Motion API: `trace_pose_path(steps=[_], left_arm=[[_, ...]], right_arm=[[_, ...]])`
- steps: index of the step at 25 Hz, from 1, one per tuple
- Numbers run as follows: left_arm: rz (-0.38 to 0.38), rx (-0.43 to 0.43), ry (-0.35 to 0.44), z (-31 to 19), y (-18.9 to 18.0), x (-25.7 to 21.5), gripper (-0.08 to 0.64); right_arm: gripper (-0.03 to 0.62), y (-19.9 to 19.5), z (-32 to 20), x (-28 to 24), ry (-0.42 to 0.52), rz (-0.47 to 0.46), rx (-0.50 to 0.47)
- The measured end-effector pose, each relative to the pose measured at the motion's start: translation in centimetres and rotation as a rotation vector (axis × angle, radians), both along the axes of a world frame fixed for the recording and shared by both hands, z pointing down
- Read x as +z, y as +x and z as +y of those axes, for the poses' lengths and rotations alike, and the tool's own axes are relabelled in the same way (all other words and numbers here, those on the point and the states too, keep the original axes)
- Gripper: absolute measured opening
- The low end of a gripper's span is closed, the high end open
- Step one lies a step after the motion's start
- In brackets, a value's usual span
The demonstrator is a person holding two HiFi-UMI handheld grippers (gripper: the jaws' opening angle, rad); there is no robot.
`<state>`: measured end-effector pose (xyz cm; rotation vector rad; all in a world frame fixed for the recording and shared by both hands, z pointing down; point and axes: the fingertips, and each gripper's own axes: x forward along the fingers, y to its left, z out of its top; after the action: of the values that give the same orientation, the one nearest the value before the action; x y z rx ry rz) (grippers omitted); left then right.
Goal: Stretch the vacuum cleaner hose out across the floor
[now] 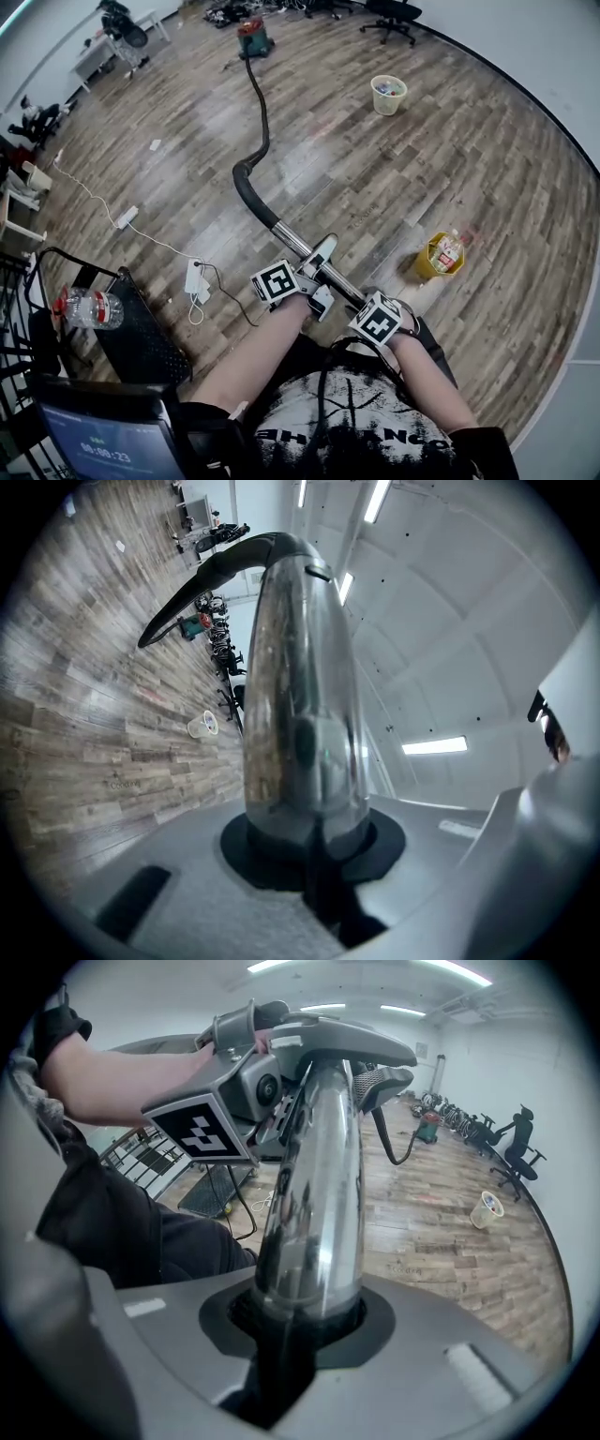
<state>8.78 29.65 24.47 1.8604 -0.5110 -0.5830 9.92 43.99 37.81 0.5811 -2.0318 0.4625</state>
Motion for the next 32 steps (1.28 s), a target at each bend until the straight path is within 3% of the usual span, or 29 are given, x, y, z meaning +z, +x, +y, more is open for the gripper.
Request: trace_pose_path(steps=[3,5,15,25,27,30,32], left_arm=[[-0.082,0.028,0.018,1.4,1.3,1.2,0.049],[-0.093,0.051,0.011,1.7,1.9,1.5,0.049],[-0.075,0.118,0.003,4.3,-0.4,1.1,0.048],[-0.034,0.163,-0.061,7.0,-4.6,3.0,0.049],[0.002,0.181,-0.09,7.8,-4.8,3.3,0.049],[-0.027,0.207,-0.095,8.9,-5.1,4.5,0.048],[-0.004,0.222,-0.111,9.7,-4.7,4.6,0.048]], right_arm=[[0.091,0.9,1.9,0.5,-0.009,-0.018,0.034],[0.089,1.1,2.2,0.6,-0.01,-0.025,0.059],[0.09,-1.7,4.9,0.2,-0.007,0.023,0.126],[0.103,-5.3,7.8,1.1,0.048,0.12,0.249],[0.104,-5.6,8.7,1.7,0.05,0.145,0.271],[0.103,-6.0,10.0,2.4,0.043,0.171,0.303],[0.098,-6.0,10.7,2.8,0.041,0.175,0.319]])
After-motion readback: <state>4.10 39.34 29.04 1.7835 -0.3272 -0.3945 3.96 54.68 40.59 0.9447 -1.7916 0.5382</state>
